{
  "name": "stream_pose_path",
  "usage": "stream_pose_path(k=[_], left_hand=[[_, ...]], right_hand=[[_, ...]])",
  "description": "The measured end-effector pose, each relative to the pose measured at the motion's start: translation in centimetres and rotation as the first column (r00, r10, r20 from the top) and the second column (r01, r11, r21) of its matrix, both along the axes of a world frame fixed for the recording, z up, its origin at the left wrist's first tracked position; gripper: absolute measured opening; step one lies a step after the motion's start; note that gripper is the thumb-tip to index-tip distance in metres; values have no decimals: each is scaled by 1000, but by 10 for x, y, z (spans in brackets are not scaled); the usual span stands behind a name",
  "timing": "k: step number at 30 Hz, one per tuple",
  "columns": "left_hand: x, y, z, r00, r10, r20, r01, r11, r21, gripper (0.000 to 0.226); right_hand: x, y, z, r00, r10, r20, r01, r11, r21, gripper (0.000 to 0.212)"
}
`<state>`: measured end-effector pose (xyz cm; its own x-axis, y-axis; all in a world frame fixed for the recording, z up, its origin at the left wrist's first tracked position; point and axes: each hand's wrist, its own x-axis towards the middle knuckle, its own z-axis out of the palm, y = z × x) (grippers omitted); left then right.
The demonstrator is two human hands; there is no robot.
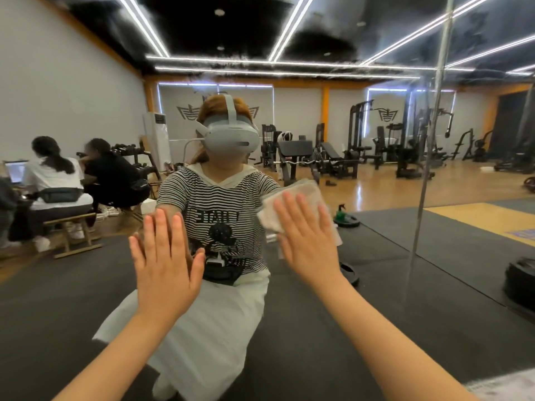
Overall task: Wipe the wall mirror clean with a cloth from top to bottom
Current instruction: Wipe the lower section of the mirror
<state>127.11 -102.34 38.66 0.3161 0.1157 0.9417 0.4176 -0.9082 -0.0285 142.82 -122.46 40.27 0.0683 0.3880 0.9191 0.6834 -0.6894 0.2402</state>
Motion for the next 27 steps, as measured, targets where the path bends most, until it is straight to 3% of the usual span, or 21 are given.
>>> stream_pose_path(k=[3,8,10,13,19,23,27], left_hand=[[2,0,-1,1000,17,2,-17,1000,-5,71],[6,-1,-3,998,64,16,-64,998,6,71],[7,-1,-2,997,74,19,-74,997,10,70],[6,-2,-2,997,77,15,-78,997,12,70],[0,-1,-1,998,55,-15,-55,998,13,69],[-4,0,1,1000,19,-9,-19,1000,9,70],[-5,-2,2,1000,13,-13,-13,1000,2,71]], right_hand=[[13,-18,4,987,-5,-159,44,969,244,59],[-23,29,17,932,141,-335,91,802,591,64],[-44,56,18,928,144,-345,89,811,578,65],[-62,84,4,963,75,-259,33,921,389,69],[-40,46,-4,989,97,-112,-74,979,188,60],[-21,19,7,977,35,-208,37,942,333,62],[-24,31,16,951,95,-294,60,877,476,66]])
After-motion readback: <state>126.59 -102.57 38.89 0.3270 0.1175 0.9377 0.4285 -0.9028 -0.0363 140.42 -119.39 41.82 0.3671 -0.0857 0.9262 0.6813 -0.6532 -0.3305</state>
